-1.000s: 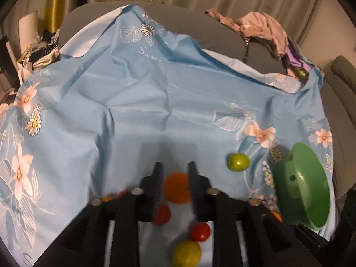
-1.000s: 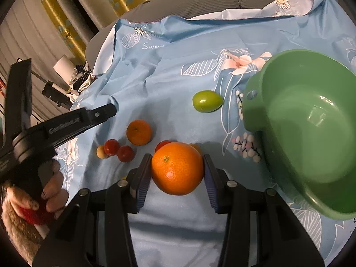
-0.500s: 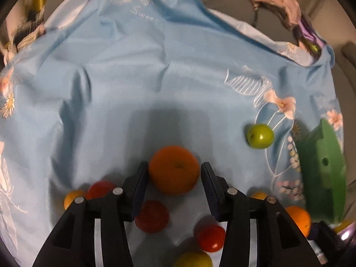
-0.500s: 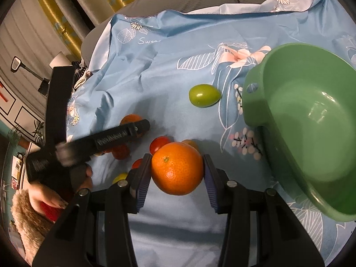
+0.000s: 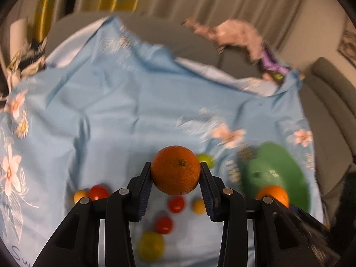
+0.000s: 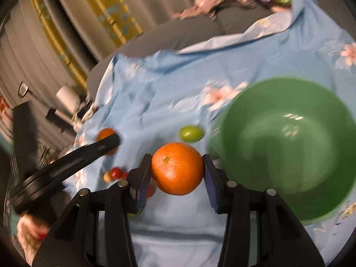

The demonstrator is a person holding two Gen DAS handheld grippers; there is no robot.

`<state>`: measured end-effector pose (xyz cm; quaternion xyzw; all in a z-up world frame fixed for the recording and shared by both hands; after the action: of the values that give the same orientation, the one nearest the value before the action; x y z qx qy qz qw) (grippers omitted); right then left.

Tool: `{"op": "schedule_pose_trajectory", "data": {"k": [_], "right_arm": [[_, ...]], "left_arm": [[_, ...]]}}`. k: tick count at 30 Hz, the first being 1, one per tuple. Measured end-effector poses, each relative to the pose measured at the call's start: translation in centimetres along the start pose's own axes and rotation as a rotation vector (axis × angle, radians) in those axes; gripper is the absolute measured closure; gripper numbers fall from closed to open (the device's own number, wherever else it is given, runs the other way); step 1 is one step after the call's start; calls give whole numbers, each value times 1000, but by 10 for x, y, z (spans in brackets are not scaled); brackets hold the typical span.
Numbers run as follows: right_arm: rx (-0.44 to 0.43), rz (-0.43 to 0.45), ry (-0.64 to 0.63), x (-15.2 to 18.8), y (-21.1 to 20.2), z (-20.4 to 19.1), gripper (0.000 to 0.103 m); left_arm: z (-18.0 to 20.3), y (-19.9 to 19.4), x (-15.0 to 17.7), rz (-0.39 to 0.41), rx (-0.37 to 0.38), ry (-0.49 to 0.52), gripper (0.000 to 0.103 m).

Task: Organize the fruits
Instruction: 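Carry both oranges over the green bowl and open both grippers to drop them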

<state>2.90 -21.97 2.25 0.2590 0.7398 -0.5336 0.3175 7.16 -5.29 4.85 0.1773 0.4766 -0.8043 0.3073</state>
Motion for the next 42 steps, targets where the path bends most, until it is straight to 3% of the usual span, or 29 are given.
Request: {"op": "schedule_pose_trajectory", "data": {"k": [8, 13, 18, 28, 42], "right_arm": [[125, 82, 144, -3, -38, 69, 57], [184, 89, 223, 5, -51, 106, 57], [195, 64, 281, 15, -51, 129, 57], [205, 42, 278, 16, -43, 135, 57], [218, 47, 274, 17, -44, 138, 55]], "left_arm": [[74, -21, 18, 16, 169, 117, 63], [109, -4, 38, -28, 201, 173, 63], [125, 16, 55, -61, 191, 207, 63], [139, 43, 79, -109, 152, 241, 62], [143, 54, 85, -141, 180, 214, 63]]}}
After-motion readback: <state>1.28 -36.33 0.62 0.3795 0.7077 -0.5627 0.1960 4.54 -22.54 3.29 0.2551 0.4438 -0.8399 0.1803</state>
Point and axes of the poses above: each gripper's, at about its wrist camera, not at the fingertips, and y roughly the way its jaws point, z to its right, x to its underside, the point moved 7 cm from there along y, roughly the way its jaws point, and after that the axes turned 14 degrees about -y, right-handed, at the moved point
